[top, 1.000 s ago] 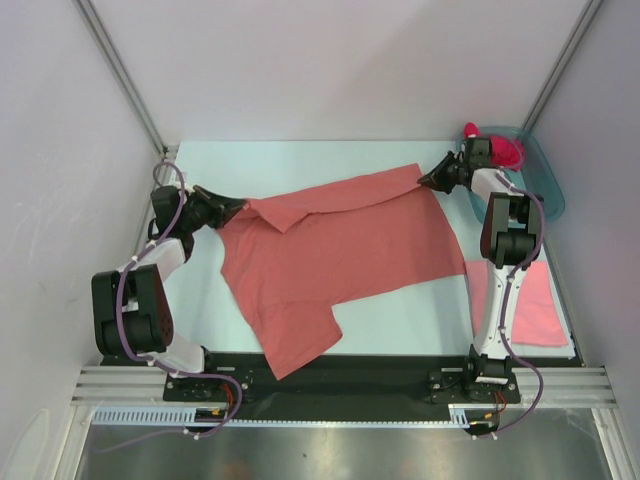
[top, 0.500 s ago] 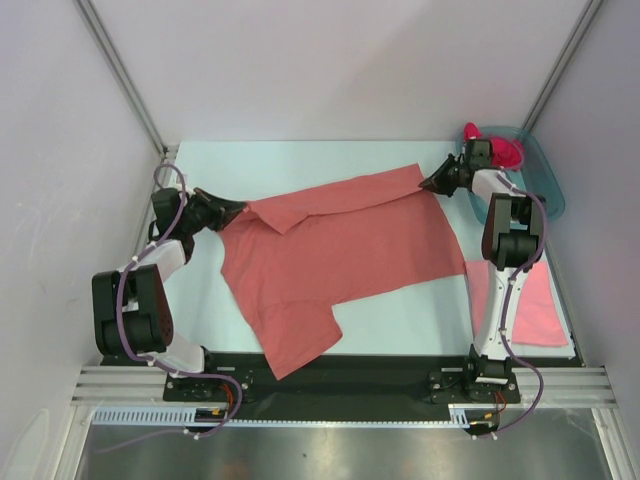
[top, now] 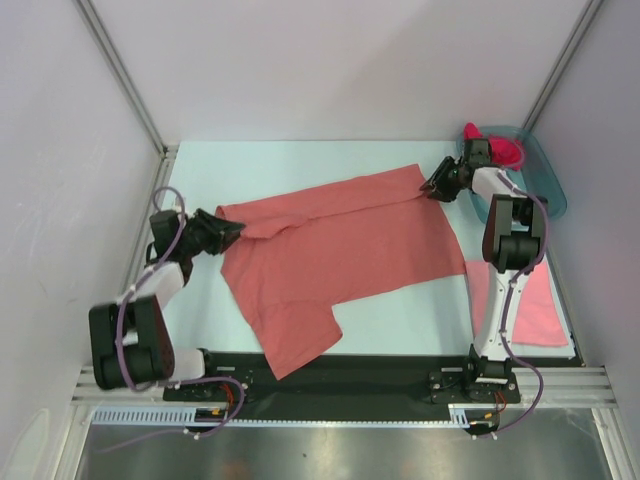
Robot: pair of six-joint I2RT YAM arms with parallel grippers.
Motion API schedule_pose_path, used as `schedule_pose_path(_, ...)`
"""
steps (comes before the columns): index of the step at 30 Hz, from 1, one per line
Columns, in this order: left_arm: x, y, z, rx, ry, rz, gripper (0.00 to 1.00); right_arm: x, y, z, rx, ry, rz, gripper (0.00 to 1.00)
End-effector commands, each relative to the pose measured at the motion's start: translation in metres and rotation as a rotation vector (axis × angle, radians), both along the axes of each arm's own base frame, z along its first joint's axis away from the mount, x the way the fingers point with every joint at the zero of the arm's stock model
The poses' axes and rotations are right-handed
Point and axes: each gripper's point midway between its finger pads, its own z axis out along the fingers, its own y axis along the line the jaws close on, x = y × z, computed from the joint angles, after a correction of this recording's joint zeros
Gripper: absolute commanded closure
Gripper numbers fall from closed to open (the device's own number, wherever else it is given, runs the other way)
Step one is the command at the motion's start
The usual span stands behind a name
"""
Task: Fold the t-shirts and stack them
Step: Fold the tshirt
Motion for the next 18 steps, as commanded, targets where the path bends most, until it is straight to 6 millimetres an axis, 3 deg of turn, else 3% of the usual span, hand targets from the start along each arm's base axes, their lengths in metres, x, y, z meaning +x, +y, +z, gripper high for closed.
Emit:
schedule_pose_path(1, -0.030, 0.012, -0.001, 0.115, -0.023, 0.009, 0.59, -0.003, -0.006, 0.087, -0.122, -0.140, 0.005, 0.55)
schedule_pose_path(3, -0.044, 0.014, -0.011, 0.134, 0.013, 0.001, 0.57, -0.026, 0.005, 0.103, -0.159, -0.157, 0.022, 0.45)
schedule_pose_path(4, -0.047, 0.014, -0.012, 0.150, 0.008, -0.005, 0.49, -0.027, 0.006, 0.109, -0.187, -0.193, 0.007, 0.42)
schedule_pose_path(5, -0.048, 0.014, -0.013, 0.154, 0.015, -0.008, 0.48, -0.035, 0.040, 0.120, -0.180, -0.238, 0.063, 0.38)
schedule_pose_path(6, -0.053, 0.015, -0.018, 0.155, 0.051, -0.008, 0.46, -0.045, 0.061, 0.136, -0.152, -0.296, 0.089, 0.33)
schedule_pose_path(7, -0.052, 0.016, -0.017, 0.170, 0.041, -0.009, 0.45, -0.051, 0.088, 0.132, -0.089, -0.362, 0.143, 0.32)
schedule_pose_path(8, -0.050, 0.018, -0.014, 0.179, 0.029, -0.001, 0.45, -0.059, 0.112, 0.129, -0.041, -0.389, 0.188, 0.33)
schedule_pose_path(9, -0.048, 0.018, -0.011, 0.179, 0.017, -0.001, 0.44, -0.076, 0.156, 0.128, 0.013, -0.398, 0.272, 0.36)
schedule_pose_path(10, -0.047, 0.016, -0.010, 0.170, 0.015, -0.007, 0.44, -0.079, 0.177, 0.121, 0.057, -0.406, 0.295, 0.39)
schedule_pose_path(11, -0.044, 0.015, -0.005, 0.163, 0.003, -0.022, 0.44, -0.087, 0.200, 0.116, 0.088, -0.403, 0.320, 0.47)
schedule_pose_path(12, -0.044, 0.014, -0.006, 0.161, 0.014, -0.027, 0.43, -0.103, 0.236, 0.111, 0.131, -0.408, 0.380, 0.51)
schedule_pose_path(15, -0.048, 0.017, -0.014, 0.192, 0.044, -0.031, 0.25, -0.115, 0.289, 0.090, 0.192, -0.415, 0.407, 0.61)
schedule_pose_path(16, -0.050, 0.017, -0.016, 0.198, 0.054, -0.031, 0.25, -0.128, 0.316, 0.088, 0.211, -0.413, 0.439, 0.63)
schedule_pose_path(18, -0.054, 0.019, -0.027, 0.204, 0.094, -0.022, 0.25, -0.132, 0.339, 0.073, 0.218, -0.401, 0.445, 0.68)
